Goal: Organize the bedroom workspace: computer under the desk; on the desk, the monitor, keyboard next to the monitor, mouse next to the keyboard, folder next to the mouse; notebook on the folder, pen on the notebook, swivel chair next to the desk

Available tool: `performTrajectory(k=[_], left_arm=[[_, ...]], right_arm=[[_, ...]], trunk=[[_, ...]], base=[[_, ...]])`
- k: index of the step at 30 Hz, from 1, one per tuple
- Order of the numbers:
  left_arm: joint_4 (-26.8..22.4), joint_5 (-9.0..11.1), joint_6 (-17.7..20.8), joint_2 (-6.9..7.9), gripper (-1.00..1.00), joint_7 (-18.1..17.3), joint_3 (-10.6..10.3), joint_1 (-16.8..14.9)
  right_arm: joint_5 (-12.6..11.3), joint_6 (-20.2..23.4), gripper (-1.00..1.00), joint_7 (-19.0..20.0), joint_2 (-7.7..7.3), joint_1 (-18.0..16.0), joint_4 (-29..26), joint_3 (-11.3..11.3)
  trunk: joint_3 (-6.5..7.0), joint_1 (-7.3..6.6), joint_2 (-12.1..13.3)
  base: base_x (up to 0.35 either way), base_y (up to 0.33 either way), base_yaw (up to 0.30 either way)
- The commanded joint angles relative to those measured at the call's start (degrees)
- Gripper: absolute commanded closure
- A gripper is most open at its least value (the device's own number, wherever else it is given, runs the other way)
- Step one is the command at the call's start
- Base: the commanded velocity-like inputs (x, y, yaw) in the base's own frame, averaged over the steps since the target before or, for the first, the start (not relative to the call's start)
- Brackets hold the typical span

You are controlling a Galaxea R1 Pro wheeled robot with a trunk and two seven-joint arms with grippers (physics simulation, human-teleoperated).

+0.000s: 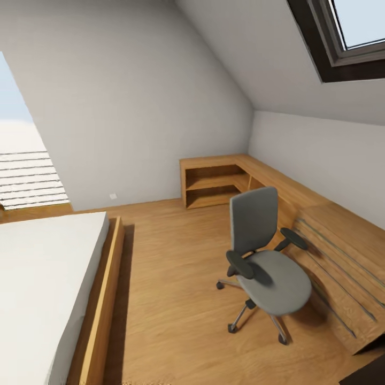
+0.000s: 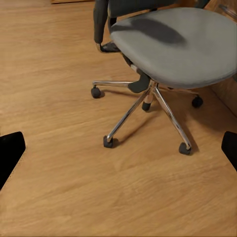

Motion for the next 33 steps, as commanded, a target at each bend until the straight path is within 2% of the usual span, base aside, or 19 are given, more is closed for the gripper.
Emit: performTrajectory(k=[1,19,27,33], left_arm=[[0.02,-0.06,-0.10,-0.02,-1.00,0.53,-0.48,-0.05],[0.02,-0.33,-0.10,-0.03,-1.00,0.49,-0.72,-0.05],[0.02,-0.45,-0.08,-0.11,-1.00,0.49,-0.97,-0.05],[0.02,-0.40,0.13,-0.11,-1.00,0.49,-1.08,-0.05]], right_arm=[[-0.47,-0.21,-1.00,-0.07,0.02,-0.06,0.09,0.51],[-0.40,-0.21,-1.00,0.18,0.03,-0.06,0.14,0.60],[-0.39,-0.21,-1.00,0.34,0.02,-0.06,0.18,0.52],[-0.45,-0.21,-1.00,0.37,-0.04,-0.06,0.10,0.51]], trunk=[[-0.12,0.03,-0.11],[-0.12,0.03,-0.11],[-0.12,0.03,-0.11],[-0.12,0.03,-0.11]], base=[[0.000,0.000,0.282],[0.008,0.000,0.283],[0.238,0.000,0.273],[0.255,0.000,0.076]])
